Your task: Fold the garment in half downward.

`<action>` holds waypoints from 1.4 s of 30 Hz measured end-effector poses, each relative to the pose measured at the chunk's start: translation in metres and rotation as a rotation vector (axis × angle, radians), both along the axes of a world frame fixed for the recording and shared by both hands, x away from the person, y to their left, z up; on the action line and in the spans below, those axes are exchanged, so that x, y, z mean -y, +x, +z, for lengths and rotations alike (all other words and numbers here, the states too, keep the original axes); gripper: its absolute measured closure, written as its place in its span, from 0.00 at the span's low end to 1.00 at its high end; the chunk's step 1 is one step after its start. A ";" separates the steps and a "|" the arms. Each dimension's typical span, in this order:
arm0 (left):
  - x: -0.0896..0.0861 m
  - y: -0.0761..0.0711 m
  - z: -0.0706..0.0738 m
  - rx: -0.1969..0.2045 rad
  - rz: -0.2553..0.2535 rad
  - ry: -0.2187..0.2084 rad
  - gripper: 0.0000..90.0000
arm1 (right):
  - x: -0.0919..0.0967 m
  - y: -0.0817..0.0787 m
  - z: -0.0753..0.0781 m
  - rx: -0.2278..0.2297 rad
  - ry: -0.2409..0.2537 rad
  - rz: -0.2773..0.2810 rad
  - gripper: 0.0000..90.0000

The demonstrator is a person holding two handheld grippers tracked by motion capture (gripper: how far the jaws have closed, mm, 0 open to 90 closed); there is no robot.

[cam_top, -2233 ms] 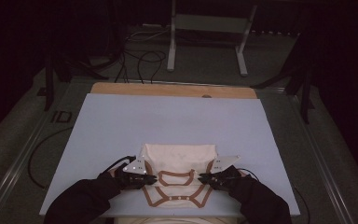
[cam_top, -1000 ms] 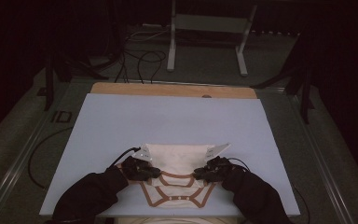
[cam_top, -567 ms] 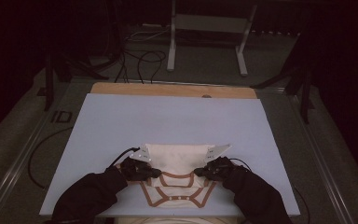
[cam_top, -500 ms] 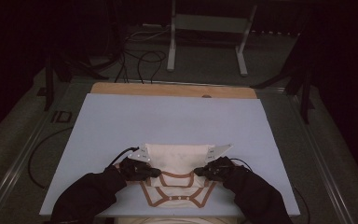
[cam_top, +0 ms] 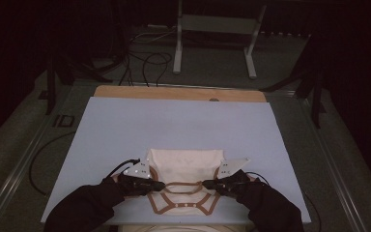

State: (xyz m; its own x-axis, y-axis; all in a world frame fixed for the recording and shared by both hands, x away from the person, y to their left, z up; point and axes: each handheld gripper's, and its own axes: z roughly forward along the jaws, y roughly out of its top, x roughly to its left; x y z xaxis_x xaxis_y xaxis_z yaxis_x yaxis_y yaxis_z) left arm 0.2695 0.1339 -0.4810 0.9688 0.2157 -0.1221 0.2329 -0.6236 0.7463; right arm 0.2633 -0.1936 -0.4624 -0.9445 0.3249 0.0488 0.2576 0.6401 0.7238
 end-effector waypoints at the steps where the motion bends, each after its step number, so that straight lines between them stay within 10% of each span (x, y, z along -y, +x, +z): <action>1: 0.000 -0.002 -0.001 0.006 -0.009 0.000 0.98 | 0.000 -0.003 0.000 -0.015 0.006 0.003 0.99; 36: -0.001 -0.027 -0.029 -0.054 -0.135 0.066 0.83 | -0.002 -0.034 -0.033 -0.159 -0.037 0.129 0.99; 42: -0.003 -0.029 -0.026 -0.046 -0.150 0.045 0.70 | -0.004 -0.036 -0.036 -0.178 -0.030 0.180 0.70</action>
